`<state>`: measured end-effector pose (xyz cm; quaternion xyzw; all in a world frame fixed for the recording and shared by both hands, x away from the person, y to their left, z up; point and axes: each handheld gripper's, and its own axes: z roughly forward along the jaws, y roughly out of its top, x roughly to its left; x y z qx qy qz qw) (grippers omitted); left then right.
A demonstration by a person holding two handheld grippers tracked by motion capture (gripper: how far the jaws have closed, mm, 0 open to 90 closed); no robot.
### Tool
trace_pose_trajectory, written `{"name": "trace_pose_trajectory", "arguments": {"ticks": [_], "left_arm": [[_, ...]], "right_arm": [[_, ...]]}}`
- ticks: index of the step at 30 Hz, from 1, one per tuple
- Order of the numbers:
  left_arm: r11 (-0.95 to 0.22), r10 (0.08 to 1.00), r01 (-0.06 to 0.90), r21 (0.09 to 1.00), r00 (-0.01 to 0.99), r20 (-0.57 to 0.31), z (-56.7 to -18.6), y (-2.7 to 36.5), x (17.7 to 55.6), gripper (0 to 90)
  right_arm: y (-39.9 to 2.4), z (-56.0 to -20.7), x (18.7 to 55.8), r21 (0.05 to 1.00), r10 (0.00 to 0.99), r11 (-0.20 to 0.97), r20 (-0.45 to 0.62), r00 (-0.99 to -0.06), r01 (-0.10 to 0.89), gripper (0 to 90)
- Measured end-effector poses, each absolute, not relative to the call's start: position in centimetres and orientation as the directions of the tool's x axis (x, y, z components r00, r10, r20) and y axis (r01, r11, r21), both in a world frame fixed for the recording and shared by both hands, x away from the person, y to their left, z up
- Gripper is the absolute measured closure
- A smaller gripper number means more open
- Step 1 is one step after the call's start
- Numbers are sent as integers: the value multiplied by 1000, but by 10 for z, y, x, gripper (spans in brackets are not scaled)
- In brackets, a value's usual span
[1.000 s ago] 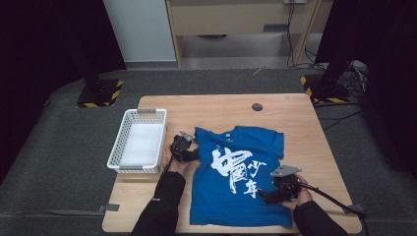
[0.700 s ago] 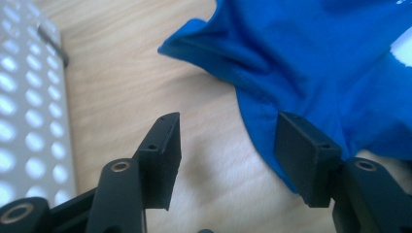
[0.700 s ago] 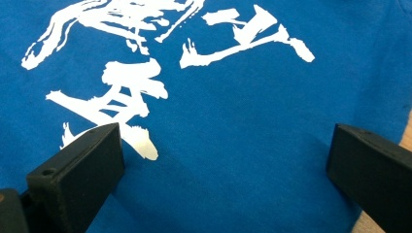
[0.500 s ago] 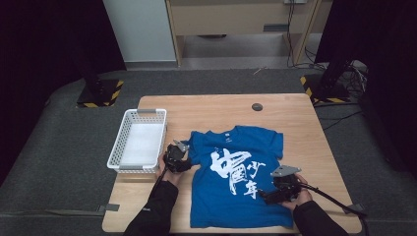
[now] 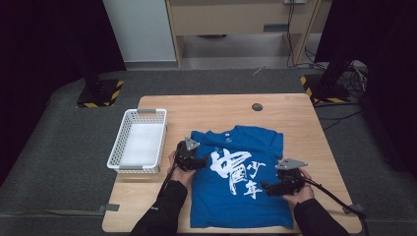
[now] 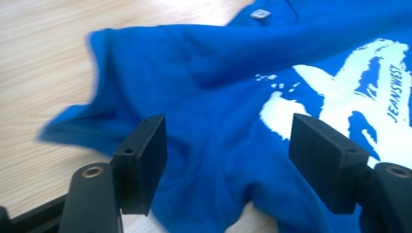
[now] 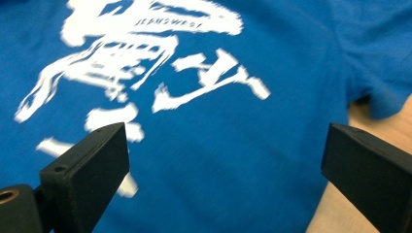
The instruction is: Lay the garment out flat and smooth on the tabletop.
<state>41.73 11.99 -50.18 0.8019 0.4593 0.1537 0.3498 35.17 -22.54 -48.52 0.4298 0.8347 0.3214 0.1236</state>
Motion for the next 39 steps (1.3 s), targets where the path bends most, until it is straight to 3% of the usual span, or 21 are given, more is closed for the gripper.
{"name": "trace_pose_trajectory", "arguments": {"ticks": [8, 14, 27, 33, 39], "left_arm": [[-440, 824, 641, 629, 566, 0, -511, 115, 420, 265], [-403, 826, 666, 628, 560, -64, -514, 125, 420, 255], [-405, 848, 675, 616, 530, -23, -513, 138, 420, 198], [-455, 834, 668, 589, 551, 20, -500, 136, 408, 145], [-431, 822, 670, 605, 568, -43, -486, 148, 385, 100]], "right_arm": [[-216, -489, 370, 634, 800, 419, 81, -595, 650, 20], [-216, -489, 380, 640, 815, 397, 85, -574, 658, 19], [-209, -500, 401, 609, 837, 401, 60, -544, 684, 21], [-215, -490, 394, 618, 836, 408, 42, -546, 672, 17], [-229, -485, 376, 590, 835, 438, 12, -550, 679, 12]]}}
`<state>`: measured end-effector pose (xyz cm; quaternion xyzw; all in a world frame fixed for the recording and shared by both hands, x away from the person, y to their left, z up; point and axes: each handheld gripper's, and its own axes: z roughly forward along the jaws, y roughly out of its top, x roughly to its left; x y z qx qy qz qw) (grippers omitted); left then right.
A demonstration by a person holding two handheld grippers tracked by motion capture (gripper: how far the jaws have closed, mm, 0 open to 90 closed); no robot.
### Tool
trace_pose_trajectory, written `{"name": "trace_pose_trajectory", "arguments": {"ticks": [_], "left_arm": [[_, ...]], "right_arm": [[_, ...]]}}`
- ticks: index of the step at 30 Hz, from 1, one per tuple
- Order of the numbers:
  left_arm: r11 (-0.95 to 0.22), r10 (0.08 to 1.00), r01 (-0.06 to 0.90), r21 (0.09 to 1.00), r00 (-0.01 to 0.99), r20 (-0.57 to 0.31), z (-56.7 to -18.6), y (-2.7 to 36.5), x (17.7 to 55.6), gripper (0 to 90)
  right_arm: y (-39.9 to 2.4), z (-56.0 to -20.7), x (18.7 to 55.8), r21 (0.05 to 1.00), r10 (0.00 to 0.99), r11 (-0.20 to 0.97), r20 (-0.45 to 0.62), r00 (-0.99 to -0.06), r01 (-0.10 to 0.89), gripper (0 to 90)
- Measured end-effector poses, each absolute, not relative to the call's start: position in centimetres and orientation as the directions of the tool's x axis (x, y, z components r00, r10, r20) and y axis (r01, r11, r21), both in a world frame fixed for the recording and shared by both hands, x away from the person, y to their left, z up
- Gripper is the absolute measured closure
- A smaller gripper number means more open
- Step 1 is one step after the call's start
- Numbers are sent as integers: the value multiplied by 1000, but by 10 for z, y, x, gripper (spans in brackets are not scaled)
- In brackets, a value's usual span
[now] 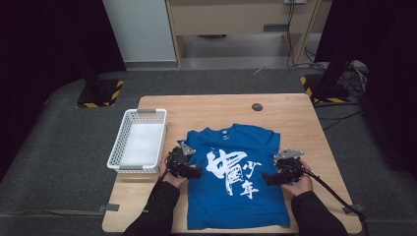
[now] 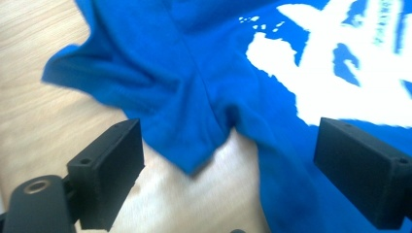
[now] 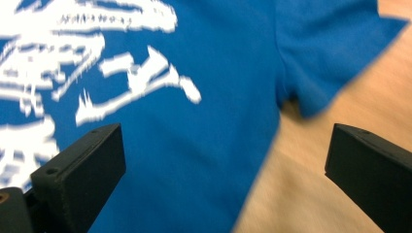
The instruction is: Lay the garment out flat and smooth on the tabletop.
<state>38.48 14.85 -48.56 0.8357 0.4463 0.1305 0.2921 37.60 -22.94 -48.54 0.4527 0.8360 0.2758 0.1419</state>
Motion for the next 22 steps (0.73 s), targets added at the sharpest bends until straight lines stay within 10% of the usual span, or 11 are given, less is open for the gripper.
{"name": "trace_pose_trajectory", "arguments": {"ticks": [22], "left_arm": [[-446, 823, 735, 510, 561, -88, -504, 192, 342, 28]], "right_arm": [[-274, -483, 353, 573, 851, 425, 11, -525, 701, 6]]}}
